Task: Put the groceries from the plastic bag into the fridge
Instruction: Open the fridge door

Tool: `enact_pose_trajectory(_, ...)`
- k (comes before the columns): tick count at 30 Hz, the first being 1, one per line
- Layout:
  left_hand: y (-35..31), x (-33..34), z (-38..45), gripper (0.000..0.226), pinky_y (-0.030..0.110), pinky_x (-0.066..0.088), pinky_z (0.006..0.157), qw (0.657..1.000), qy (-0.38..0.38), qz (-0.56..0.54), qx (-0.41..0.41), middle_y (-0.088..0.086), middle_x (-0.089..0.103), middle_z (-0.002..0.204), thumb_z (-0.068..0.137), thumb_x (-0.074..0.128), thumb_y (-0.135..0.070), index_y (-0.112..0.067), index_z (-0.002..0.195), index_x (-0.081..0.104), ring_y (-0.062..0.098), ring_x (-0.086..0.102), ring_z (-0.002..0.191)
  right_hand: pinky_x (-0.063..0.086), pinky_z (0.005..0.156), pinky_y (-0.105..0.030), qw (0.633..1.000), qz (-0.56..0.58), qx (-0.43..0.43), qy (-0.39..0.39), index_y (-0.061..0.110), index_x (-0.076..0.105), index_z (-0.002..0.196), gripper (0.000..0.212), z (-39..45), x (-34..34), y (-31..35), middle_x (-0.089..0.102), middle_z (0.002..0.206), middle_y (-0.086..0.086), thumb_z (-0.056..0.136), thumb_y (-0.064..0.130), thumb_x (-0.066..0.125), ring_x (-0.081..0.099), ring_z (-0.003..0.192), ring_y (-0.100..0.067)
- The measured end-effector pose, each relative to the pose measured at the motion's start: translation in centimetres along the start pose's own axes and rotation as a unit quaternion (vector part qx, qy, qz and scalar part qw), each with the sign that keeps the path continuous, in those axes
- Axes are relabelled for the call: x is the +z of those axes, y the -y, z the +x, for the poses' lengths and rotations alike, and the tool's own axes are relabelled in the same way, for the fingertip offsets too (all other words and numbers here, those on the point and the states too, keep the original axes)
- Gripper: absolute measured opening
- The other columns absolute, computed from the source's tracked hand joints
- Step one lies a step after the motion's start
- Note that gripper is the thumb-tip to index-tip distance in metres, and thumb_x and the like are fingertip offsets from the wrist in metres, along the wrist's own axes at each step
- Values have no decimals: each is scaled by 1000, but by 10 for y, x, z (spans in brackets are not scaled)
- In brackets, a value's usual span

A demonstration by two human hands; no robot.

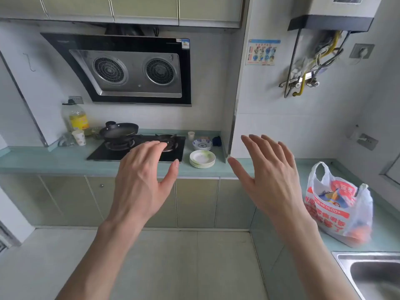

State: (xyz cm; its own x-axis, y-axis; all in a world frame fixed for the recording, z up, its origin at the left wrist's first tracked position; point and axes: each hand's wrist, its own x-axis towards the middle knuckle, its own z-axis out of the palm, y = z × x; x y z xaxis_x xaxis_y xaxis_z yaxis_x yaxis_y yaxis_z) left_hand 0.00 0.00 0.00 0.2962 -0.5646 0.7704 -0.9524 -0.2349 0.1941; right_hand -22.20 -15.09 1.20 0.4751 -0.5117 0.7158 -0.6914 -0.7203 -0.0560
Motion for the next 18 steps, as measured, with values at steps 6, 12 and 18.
enact_pose_trajectory(6, 19, 49, 34, 49, 39, 44, 107, 999, -5, 23, -36, 6, 64, 131, 99, 51, -45, -9, 130, 63, 26, 58, 123, 29, 122, -45, 1000, 21, -15, 14, 18, 54, 145, 63, 48, 59, -19, 58, 145, -1, 103, 63, 40, 48, 141, -27)
enact_pose_trajectory(12, 37, 99, 81, 50, 39, 42, 107, 996, -23, 59, -62, 4, 62, 133, 99, 50, -46, -11, 132, 62, 26, 57, 124, 26, 124, -47, 998, 45, -47, 19, 20, 54, 144, 61, 111, 121, -42, 59, 143, 0, 102, 63, 42, 48, 140, -27)
enact_pose_trajectory(18, 54, 140, 117, 49, 39, 41, 105, 988, -21, 119, -94, 5, 63, 133, 100, 50, -45, -11, 133, 61, 27, 57, 122, 27, 120, -43, 992, 90, -91, 17, 19, 55, 142, 60, 168, 180, -55, 61, 138, 0, 103, 62, 39, 51, 137, -27)
